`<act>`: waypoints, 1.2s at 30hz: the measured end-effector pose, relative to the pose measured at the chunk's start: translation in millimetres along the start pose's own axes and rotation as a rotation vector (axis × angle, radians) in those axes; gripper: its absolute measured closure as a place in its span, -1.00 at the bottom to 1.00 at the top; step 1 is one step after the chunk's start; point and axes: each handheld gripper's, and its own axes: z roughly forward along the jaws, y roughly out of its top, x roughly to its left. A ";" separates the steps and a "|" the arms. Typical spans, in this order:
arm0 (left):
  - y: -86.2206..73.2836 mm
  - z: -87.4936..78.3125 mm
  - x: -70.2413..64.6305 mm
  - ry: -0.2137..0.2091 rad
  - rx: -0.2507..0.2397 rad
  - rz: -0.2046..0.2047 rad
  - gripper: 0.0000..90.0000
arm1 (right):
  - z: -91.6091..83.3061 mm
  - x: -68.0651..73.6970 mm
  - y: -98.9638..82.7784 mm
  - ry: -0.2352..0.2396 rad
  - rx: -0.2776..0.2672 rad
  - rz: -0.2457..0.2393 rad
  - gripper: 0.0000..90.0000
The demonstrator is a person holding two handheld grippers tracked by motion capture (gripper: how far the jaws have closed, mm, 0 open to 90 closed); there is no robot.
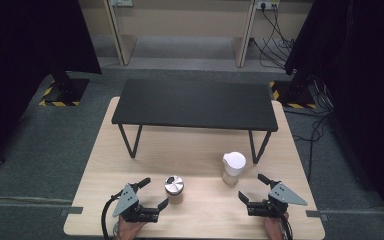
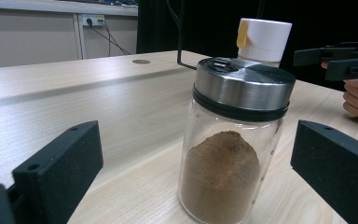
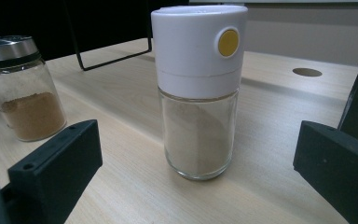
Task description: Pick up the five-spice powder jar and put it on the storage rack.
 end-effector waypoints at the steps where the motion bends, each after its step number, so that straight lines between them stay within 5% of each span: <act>1: -0.1 0.0 0.1 -0.002 -0.001 -0.001 -0.97 | 0.0 0.1 0.0 0.000 0.000 -0.001 -0.98; 14: 1.8 0.4 -0.8 -0.027 0.010 -0.001 -0.97 | 0.3 1.9 0.9 -0.006 0.006 -0.014 -0.98; 15: 0.0 0.3 -0.4 -0.044 -0.006 -0.042 -0.97 | 0.3 2.0 1.0 -0.006 0.007 -0.014 -0.98; 16: 0.0 0.3 -0.4 -0.044 -0.006 -0.042 -0.97 | 0.4 1.8 1.0 -0.005 0.007 -0.016 -0.98; 22: 4.8 6.4 -10.7 -0.060 0.012 0.016 -0.97 | 0.3 2.1 0.9 -0.005 0.006 -0.015 -0.98; 36: 14.0 27.0 -28.0 -0.006 0.040 0.044 -0.96 | 0.4 2.9 1.3 -0.004 0.008 -0.021 -0.98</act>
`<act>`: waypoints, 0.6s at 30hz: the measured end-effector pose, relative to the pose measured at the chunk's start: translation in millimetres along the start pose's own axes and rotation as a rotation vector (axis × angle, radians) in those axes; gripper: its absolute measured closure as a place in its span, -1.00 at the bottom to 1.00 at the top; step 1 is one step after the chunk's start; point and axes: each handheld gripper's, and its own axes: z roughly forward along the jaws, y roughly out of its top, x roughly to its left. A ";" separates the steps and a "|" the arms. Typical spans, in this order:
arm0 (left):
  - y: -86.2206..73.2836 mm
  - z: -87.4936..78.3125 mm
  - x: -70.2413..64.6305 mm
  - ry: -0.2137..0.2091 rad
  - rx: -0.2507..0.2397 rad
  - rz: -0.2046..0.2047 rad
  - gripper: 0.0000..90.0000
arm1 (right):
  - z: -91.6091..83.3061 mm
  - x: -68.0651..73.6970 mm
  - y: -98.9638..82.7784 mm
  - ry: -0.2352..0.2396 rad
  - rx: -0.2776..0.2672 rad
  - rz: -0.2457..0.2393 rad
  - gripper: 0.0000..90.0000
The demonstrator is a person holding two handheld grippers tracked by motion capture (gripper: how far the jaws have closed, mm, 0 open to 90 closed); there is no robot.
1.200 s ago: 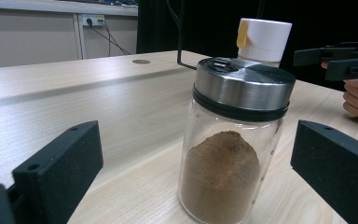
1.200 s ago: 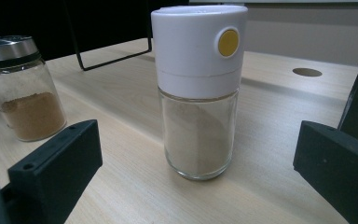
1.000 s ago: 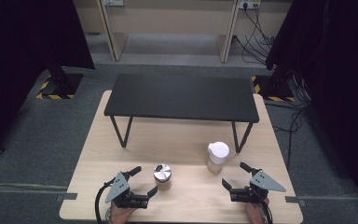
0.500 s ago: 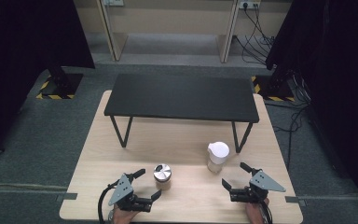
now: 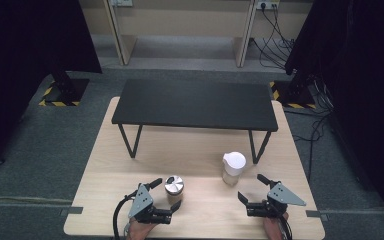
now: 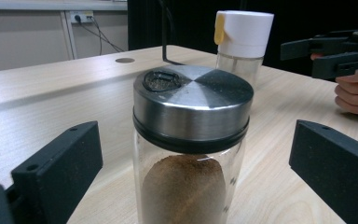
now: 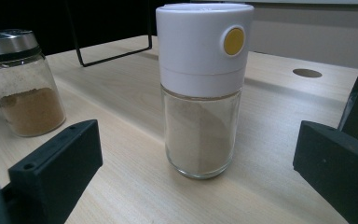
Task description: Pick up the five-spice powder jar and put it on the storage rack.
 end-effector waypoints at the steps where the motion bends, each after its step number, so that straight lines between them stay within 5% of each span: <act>1: -0.3 1.2 -0.5 0.001 -0.005 -0.005 -0.96 | 0.0 -0.1 0.0 0.001 0.000 0.001 -0.97; 18: -0.8 14.5 -5.7 0.032 0.012 -0.024 -0.90 | -0.1 -0.2 -0.1 0.006 -0.002 -0.007 -0.97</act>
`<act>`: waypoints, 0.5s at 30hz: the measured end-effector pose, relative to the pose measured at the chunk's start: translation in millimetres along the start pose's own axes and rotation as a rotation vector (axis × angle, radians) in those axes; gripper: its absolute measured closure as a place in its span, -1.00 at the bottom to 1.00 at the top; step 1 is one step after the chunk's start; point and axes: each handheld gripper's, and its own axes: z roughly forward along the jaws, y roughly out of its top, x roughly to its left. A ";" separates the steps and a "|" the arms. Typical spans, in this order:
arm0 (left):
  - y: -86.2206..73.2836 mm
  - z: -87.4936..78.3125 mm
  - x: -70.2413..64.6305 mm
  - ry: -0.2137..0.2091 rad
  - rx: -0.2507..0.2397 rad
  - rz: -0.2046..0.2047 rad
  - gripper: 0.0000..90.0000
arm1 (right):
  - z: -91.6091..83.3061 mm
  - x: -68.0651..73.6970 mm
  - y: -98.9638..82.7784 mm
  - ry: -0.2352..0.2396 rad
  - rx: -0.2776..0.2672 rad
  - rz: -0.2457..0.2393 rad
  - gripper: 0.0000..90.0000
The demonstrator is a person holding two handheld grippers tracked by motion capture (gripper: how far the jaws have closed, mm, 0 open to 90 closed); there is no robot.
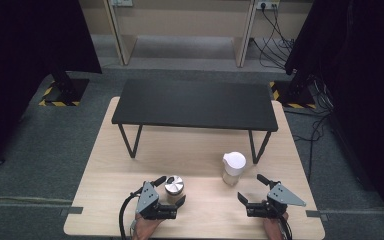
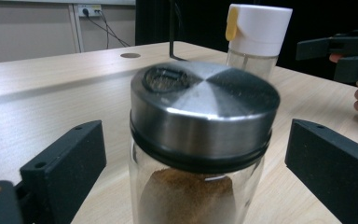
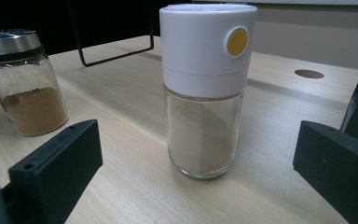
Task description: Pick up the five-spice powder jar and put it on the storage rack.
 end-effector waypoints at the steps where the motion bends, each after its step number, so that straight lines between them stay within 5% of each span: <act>1: 0.1 0.2 -1.7 0.008 0.000 0.005 -0.87 | 0.1 0.0 0.0 0.000 0.000 0.000 -0.98; 8: 4.1 3.8 -8.2 0.030 0.025 0.017 -0.76 | 0.0 -0.4 0.0 0.001 0.000 0.002 -0.97; 15: 5.2 6.3 -12.8 0.066 0.029 -0.018 -0.60 | 0.1 -0.6 0.3 0.002 0.002 0.003 -0.97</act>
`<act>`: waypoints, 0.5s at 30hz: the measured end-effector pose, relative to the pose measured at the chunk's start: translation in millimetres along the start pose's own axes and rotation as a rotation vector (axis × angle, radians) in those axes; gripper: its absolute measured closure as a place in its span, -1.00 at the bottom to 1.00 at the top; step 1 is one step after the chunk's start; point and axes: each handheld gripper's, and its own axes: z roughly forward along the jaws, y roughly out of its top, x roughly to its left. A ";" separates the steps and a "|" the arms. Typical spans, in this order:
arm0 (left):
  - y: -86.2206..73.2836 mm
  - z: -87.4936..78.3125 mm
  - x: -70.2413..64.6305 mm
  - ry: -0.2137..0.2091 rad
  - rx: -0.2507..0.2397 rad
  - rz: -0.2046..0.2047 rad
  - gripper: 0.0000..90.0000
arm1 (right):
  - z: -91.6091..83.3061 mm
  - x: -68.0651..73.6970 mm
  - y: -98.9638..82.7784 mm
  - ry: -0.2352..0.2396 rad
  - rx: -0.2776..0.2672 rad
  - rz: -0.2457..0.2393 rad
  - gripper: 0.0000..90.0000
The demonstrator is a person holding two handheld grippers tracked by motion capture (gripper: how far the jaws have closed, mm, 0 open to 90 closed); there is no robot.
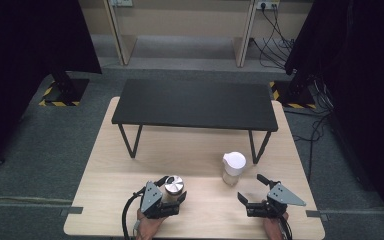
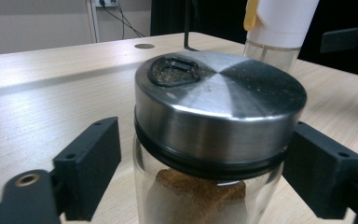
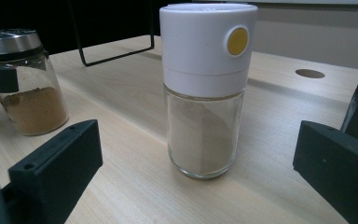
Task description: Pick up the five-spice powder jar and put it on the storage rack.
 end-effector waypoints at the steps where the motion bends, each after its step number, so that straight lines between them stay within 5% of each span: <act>1: 0.0 0.0 0.0 0.000 0.000 0.000 -0.58 | 0.0 -0.1 -0.1 0.000 -0.001 -0.001 -0.98; 15: 3.4 2.0 -2.2 -0.003 0.019 0.038 -0.33 | 0.0 0.1 0.3 0.000 0.002 -0.001 -0.97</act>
